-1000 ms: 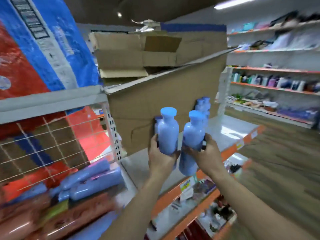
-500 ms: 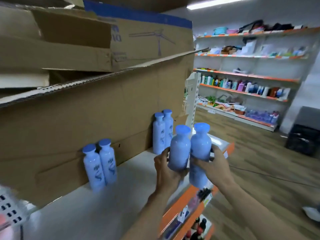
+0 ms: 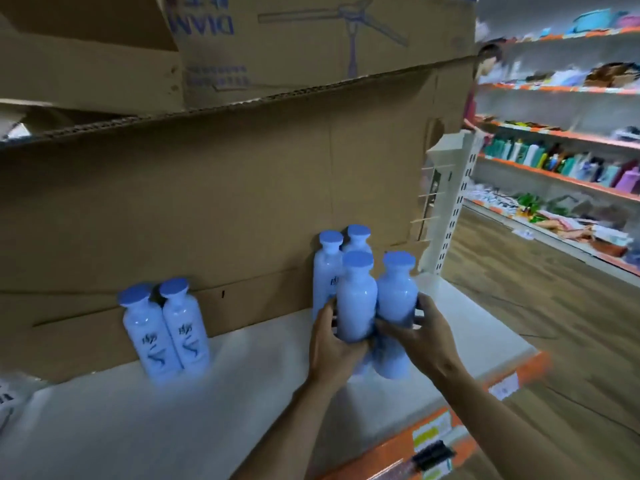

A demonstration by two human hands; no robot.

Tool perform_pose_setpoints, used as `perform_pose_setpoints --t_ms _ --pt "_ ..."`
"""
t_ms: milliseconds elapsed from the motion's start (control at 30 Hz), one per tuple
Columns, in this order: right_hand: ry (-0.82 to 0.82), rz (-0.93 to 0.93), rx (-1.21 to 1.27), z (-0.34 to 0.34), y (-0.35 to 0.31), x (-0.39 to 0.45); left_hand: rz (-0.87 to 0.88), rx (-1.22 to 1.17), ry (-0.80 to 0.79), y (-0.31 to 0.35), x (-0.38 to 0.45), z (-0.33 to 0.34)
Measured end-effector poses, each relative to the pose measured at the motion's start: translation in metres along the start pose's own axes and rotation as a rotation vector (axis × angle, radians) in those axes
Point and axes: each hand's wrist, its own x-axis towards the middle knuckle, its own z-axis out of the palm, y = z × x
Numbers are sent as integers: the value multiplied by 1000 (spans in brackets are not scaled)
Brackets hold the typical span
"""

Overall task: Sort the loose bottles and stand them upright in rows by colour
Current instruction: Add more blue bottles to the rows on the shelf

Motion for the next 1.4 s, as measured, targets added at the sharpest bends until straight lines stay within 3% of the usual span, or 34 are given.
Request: perform_pose_setpoints --t_ms 267,467,700,867,1033,1133,1233,1400 --pt "-316 -113 131 -11 17 65 -62 60 285 5 14 37" --pt "-470 -168 167 6 39 93 -139 149 384 -15 25 41" --pt "-445 -104 227 11 50 97 -130 142 286 -13 33 38" --pt "-515 -42 266 11 48 89 -154 130 272 -12 29 34" --pt "-468 -79 238 13 50 88 -186 108 175 -12 28 24" --pt "-521 -88 227 12 52 93 -209 119 113 -14 27 22" --pt "-538 -91 227 11 50 96 -206 242 187 -8 30 30" --pt "-560 -132 120 6 53 106 -196 111 166 -7 27 27"
